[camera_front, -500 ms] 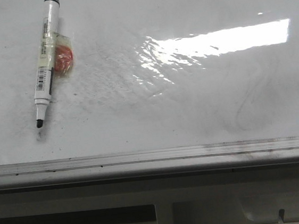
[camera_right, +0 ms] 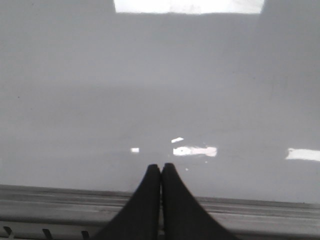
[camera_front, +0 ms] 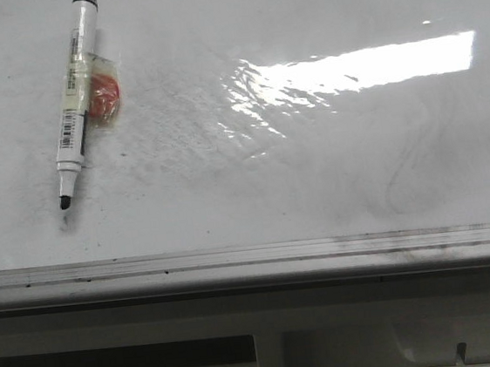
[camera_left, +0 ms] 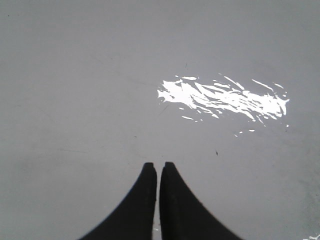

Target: Write number 8 on whiteboard

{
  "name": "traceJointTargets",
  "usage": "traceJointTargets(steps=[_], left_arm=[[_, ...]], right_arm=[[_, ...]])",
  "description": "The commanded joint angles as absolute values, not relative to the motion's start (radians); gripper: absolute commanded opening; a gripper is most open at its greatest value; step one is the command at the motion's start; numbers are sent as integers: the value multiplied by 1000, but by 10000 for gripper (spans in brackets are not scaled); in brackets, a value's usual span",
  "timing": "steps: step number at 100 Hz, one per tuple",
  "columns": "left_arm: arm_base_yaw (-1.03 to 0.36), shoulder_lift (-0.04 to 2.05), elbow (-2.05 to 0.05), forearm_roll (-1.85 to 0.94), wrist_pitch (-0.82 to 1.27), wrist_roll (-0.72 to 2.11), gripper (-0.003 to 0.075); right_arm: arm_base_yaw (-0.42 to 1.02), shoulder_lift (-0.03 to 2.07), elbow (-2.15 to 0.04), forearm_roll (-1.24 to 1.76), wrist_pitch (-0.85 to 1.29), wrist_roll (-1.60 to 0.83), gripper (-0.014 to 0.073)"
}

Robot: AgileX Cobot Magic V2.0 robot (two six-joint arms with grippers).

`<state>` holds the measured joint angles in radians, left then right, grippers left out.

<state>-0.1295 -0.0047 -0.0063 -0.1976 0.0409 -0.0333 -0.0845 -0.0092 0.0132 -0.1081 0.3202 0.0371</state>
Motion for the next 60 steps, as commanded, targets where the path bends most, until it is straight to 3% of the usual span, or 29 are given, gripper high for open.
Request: traceJointTargets(steps=[1,24,40,60], left_arm=[[-137,-33,32,-197,-29,-33,-20],[-137,-33,32,-197,-29,-33,-20],[-137,-33,32,-228,-37,-50,-20],[-137,-33,32,-606,-75,-52,-20]], right_arm=[[-91,-32,23,-114,297,35,-50],[-91,-32,23,-189,252,35,-50],[-91,-32,23,-192,-67,35,-50],[-91,-32,23,-92,-340,154,-50]])
